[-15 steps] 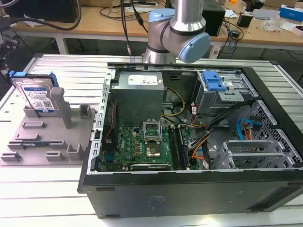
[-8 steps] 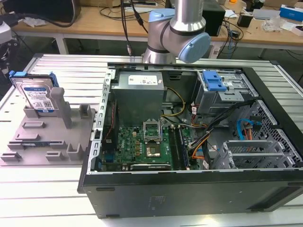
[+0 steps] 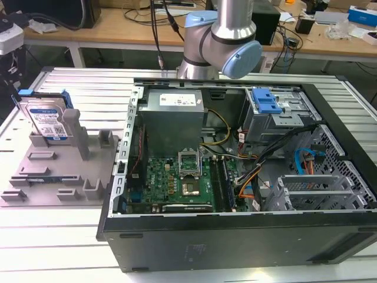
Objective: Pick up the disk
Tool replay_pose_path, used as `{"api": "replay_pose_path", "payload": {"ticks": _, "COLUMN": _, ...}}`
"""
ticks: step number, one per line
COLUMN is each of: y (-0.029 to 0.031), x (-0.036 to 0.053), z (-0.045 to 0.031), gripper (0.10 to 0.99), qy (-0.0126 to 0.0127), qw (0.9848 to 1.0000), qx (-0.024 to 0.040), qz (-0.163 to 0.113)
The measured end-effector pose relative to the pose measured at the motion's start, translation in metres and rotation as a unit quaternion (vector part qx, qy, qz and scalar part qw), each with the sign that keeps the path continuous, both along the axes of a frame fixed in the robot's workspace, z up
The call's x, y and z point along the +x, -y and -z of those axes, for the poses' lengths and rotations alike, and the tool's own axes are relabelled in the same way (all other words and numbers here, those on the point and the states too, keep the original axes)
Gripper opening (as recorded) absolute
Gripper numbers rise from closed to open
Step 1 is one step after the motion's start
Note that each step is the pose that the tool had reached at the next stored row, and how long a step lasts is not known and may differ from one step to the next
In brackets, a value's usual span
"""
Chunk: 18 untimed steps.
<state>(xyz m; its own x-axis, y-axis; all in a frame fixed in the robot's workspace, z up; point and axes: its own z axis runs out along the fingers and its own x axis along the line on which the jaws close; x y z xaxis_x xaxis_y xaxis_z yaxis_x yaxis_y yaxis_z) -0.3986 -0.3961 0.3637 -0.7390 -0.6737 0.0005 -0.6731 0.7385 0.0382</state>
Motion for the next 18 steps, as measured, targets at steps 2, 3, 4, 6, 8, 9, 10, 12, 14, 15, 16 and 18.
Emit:
{"api": "replay_pose_path", "payload": {"ticks": 2, "y": 0.0000, "x": 0.0000, "z": 0.0006, "gripper": 0.482, "qy": 0.0000, "qw": 0.9996, "qx": 0.0000, "qz": -0.027}}
{"api": "replay_pose_path", "payload": {"ticks": 3, "y": 0.0000, "x": 0.0000, "z": 0.0008, "gripper": 0.482, "qy": 0.0000, "qw": 0.9992, "qx": 0.0000, "qz": -0.039}}
{"api": "replay_pose_path", "payload": {"ticks": 4, "y": 0.0000, "x": 0.0000, "z": 0.0009, "gripper": 0.482, "qy": 0.0000, "qw": 0.9988, "qx": 0.0000, "qz": -0.049}}
{"api": "replay_pose_path", "payload": {"ticks": 6, "y": 0.0000, "x": -0.0001, "z": 0.0012, "gripper": 0.482, "qy": 0.0001, "qw": 0.9976, "qx": 0.0000, "qz": -0.069}}
{"api": "replay_pose_path", "payload": {"ticks": 8, "y": 0.0000, "x": 0.0000, "z": 0.0014, "gripper": 0.482, "qy": 0.0001, "qw": 0.9955, "qx": 0.0000, "qz": -0.094}}
{"api": "replay_pose_path", "payload": {"ticks": 9, "y": 0.0000, "x": 0.0000, "z": 0.0015, "gripper": 0.482, "qy": 0.0000, "qw": 0.9945, "qx": 0.0000, "qz": -0.104}}
{"api": "replay_pose_path", "payload": {"ticks": 10, "y": 0.0000, "x": 0.0000, "z": 0.0018, "gripper": 0.482, "qy": 0.0001, "qw": 0.9925, "qx": 0.0000, "qz": -0.122}}
{"api": "replay_pose_path", "payload": {"ticks": 12, "y": 0.0000, "x": 0.0000, "z": 0.0022, "gripper": 0.482, "qy": 0.0003, "qw": 0.9900, "qx": -0.0003, "qz": -0.141}}
{"api": "replay_pose_path", "payload": {"ticks": 14, "y": 0.0000, "x": 0.0000, "z": 0.0026, "gripper": 0.482, "qy": 0.0006, "qw": 0.9866, "qx": -0.0006, "qz": -0.163}}
{"api": "replay_pose_path", "payload": {"ticks": 15, "y": 0.0000, "x": 0.0000, "z": 0.0028, "gripper": 0.482, "qy": 0.0007, "qw": 0.9836, "qx": -0.0006, "qz": -0.180}}
{"api": "replay_pose_path", "payload": {"ticks": 16, "y": 0.0000, "x": 0.0000, "z": 0.0029, "gripper": 0.482, "qy": 0.0008, "qw": 0.9822, "qx": -0.0006, "qz": -0.188}}
{"api": "replay_pose_path", "payload": {"ticks": 18, "y": 0.0000, "x": -0.0001, "z": 0.0029, "gripper": 0.482, "qy": 0.0008, "qw": 0.9769, "qx": -0.0005, "qz": -0.214}}
